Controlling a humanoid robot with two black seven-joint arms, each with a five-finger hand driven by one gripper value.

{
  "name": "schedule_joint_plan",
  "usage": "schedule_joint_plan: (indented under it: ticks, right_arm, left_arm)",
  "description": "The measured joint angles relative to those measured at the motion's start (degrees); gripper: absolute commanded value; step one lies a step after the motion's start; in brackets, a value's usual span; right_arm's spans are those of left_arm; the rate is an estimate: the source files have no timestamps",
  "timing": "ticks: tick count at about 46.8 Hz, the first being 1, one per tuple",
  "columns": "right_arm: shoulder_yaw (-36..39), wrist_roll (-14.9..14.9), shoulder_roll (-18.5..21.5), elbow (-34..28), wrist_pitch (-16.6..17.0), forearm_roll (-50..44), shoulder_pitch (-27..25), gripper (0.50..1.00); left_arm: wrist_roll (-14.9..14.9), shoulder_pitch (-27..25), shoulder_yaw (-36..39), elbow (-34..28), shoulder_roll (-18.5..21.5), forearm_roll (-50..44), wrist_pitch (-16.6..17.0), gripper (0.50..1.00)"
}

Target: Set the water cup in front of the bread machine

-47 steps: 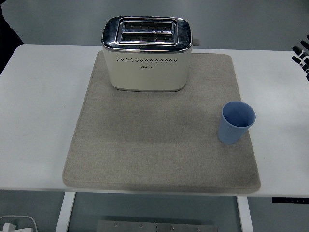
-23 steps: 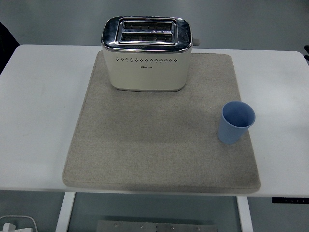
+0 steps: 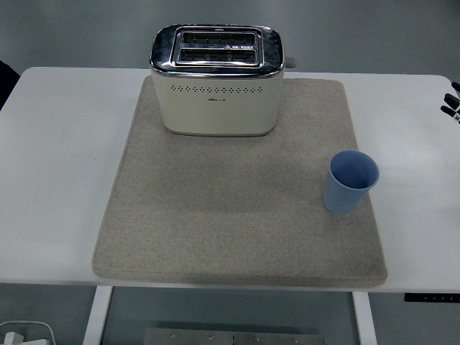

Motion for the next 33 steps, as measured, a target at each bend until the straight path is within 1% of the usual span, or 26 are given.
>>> schedule_joint_plan:
  ticks: [7, 12, 15, 19, 21, 23, 26, 33]
  right_arm:
    - [0.07, 0.08, -1.57, 2.31, 0.10, -6.79, -2.63, 0.932]
    - [0.30, 0.38, -3.04, 4.43, 0.12, -9.20, -4.48, 0.932]
    - [1.57, 0.49, -3.75, 5.95, 0.38, -10.08, -6.40, 0.932]
    - [3.71, 0.64, -4.42, 8.23, 1.58, -11.71, -9.29, 0.934]
    - [4.78, 1.37, -4.64, 9.38, 2.11, -12.53, -11.02, 0.934]
    - [5.55, 2.45, -4.70, 10.21, 2.49, -13.21, -12.91, 0.934]
    - [5.87, 5.07, -4.72, 10.66, 2.73, -14.07, -14.66, 0.934]
    - [6.38, 12.72, -4.76, 10.84, 3.25, -14.96, -19.18, 0.934]
  left_arm:
    - [-0.01, 0.01, -0.01, 0.01, 0.00, 0.01, 0.00, 0.999]
    - [-0.01, 0.01, -0.01, 0.01, 0.00, 0.00, 0.00, 0.999]
    - [-0.01, 0.01, -0.01, 0.00, 0.00, 0.00, 0.00, 0.999]
    - [-0.02, 0.01, -0.01, 0.02, 0.00, 0.00, 0.00, 0.999]
    - [-0.01, 0.01, -0.01, 0.02, 0.00, 0.00, 0.00, 0.999]
    - [-0.02, -0.01, -0.01, 0.01, 0.00, 0.00, 0.00, 0.999]
    - [-0.01, 0.03, -0.01, 0.01, 0.00, 0.00, 0.00, 0.999]
    - [0.04, 0.01, 0.00, 0.01, 0.00, 0.00, 0.00, 0.999]
